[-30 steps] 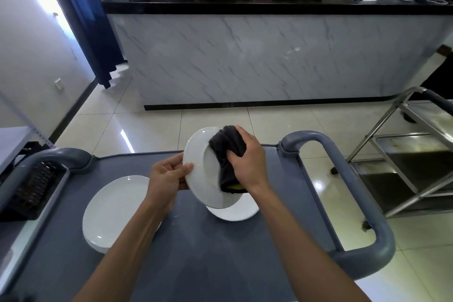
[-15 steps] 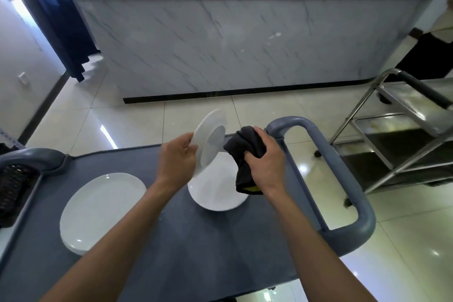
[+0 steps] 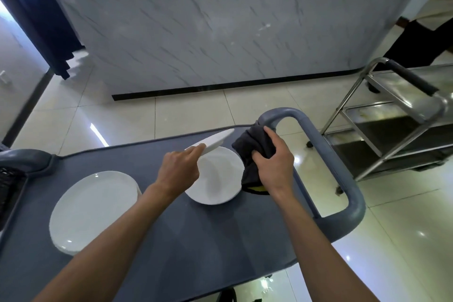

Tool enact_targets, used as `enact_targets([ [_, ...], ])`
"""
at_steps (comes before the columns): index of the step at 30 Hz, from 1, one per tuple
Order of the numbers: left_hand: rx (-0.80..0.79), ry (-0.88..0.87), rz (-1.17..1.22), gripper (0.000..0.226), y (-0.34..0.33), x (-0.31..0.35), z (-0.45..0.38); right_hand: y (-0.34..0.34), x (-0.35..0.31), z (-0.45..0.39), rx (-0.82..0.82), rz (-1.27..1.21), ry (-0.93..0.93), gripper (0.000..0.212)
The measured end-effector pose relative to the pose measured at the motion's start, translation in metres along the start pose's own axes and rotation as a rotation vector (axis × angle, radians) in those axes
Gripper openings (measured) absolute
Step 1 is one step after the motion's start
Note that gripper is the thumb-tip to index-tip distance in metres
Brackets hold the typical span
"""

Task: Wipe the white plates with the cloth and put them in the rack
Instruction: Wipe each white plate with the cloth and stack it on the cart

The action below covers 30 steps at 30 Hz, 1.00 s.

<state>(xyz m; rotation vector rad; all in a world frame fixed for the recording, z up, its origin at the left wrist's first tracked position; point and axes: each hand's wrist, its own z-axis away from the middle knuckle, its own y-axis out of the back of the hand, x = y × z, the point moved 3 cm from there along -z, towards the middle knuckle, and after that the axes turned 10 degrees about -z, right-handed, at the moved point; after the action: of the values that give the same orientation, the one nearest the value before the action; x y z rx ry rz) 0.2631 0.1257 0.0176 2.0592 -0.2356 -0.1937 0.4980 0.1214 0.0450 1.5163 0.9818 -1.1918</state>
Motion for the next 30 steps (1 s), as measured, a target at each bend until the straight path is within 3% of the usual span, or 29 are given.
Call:
enact_targets([
  [19,-0.023,-0.220,-0.038,0.045,-0.032,0.028,0.046,0.017,0.025,0.014,0.021,0.040,-0.015,0.063],
  [30,-0.214,-0.218,0.037,0.040,-0.065,0.042,0.077,0.012,0.039,0.018,-0.021,0.053,-0.048,0.063],
])
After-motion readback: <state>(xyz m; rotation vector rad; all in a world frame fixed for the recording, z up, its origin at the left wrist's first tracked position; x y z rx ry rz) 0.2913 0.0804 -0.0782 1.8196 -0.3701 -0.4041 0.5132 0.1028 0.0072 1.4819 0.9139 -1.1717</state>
